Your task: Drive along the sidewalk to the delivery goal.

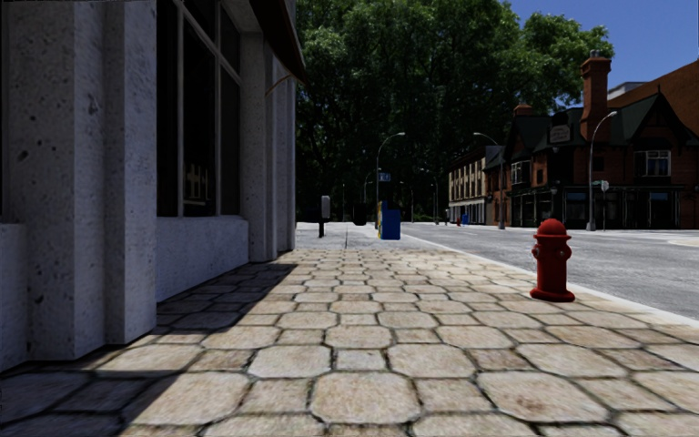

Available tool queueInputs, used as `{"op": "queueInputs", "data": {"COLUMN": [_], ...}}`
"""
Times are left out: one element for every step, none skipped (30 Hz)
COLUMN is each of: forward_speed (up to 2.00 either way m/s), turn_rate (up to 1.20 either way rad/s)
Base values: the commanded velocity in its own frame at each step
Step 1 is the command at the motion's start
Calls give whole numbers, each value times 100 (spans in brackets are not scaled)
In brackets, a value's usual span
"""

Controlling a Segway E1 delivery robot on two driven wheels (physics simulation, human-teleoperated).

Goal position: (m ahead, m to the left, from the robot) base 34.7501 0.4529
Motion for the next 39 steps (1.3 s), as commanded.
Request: {"op": "queueInputs", "data": {"forward_speed": [200,200,200,200,200,200,200,200,200,200,200,200,200,200,200,200,200,200,200,200,200,200,200,200,200,200,200,200,200,200,200,200,200,200,200,200,200,200,200], "turn_rate": [0,0,0,0,0,0,0,0,0,0,0,0,0,0,0,0,0,0,0,0,0,0,0,0,0,0,0,0,0,0,0,0,0,0,0,0,0,0,0]}}
